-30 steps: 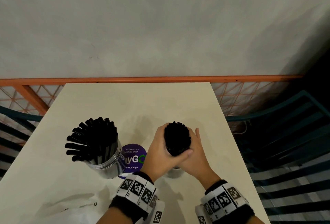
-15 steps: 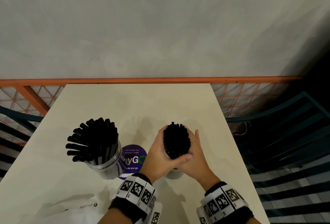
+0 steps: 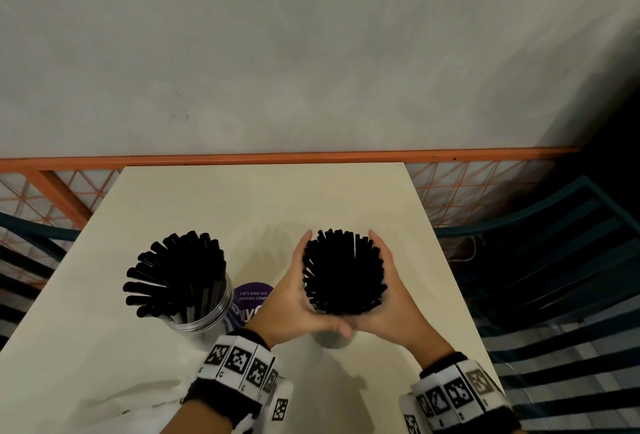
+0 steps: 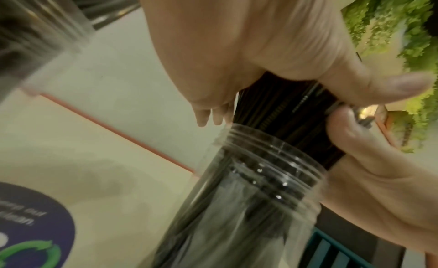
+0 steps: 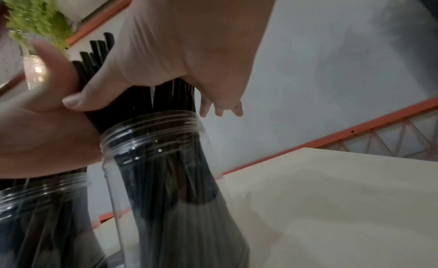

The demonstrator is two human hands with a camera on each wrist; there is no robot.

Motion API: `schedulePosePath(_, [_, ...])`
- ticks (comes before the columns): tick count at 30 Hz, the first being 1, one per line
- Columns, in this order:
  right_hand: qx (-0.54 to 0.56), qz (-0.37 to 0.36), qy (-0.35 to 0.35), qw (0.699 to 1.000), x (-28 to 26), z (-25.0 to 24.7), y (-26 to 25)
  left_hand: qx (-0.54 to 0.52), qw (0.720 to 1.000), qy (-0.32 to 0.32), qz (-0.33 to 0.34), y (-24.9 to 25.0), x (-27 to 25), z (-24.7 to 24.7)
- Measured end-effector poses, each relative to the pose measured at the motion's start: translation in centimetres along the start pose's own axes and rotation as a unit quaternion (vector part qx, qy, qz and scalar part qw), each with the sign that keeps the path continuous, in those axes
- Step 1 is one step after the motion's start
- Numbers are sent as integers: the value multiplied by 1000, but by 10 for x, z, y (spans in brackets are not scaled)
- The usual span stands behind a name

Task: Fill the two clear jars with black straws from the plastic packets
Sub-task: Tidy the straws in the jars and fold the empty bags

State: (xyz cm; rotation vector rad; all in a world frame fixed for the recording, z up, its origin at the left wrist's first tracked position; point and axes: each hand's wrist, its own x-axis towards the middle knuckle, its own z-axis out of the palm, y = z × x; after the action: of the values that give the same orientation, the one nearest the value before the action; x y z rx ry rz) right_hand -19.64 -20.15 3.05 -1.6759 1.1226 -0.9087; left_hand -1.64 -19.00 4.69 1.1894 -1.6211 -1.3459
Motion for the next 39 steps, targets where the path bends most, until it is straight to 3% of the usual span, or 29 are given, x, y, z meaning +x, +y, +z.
schedulePosePath(2, [-56, -37, -13, 998, 7, 8, -9, 9, 1000, 10, 15, 2, 6, 9])
schedulePosePath(4, [-107, -47, -1, 993, 14, 17, -18, 23, 997, 64, 26, 4, 8, 18])
schedulePosePath(8, [-116, -52, 43, 991, 17, 23, -29, 17, 988, 150, 43, 9, 5, 25])
schedulePosePath(19, [-115, -38, 28, 992, 11, 25, -22, 0, 989, 143, 30, 7, 2, 26])
schedulePosePath(23, [-97, -25, 20, 995, 1, 15, -7, -8, 996, 93, -9, 2, -7, 19])
schedulePosePath(27, [-26, 82, 54, 995, -39, 2, 11, 54, 991, 111, -55, -10, -49, 5])
schedulePosePath(30, [-32, 174, 87, 980, -70, 3, 33, 83, 985, 130, -72, -19, -87, -3])
schedulePosePath(33, [-56, 188, 33, 980, -89, 18, 39, 96, 963, 251, -23, -16, -111, -10])
schedulePosePath(37, [-76, 138, -96, 983, -93, 56, 15, 138, 877, 459, 16, -4, -131, -30])
schedulePosePath(39, [-73, 104, -130, 983, -85, 79, -5, 129, 846, 518, 1, -6, -136, -47])
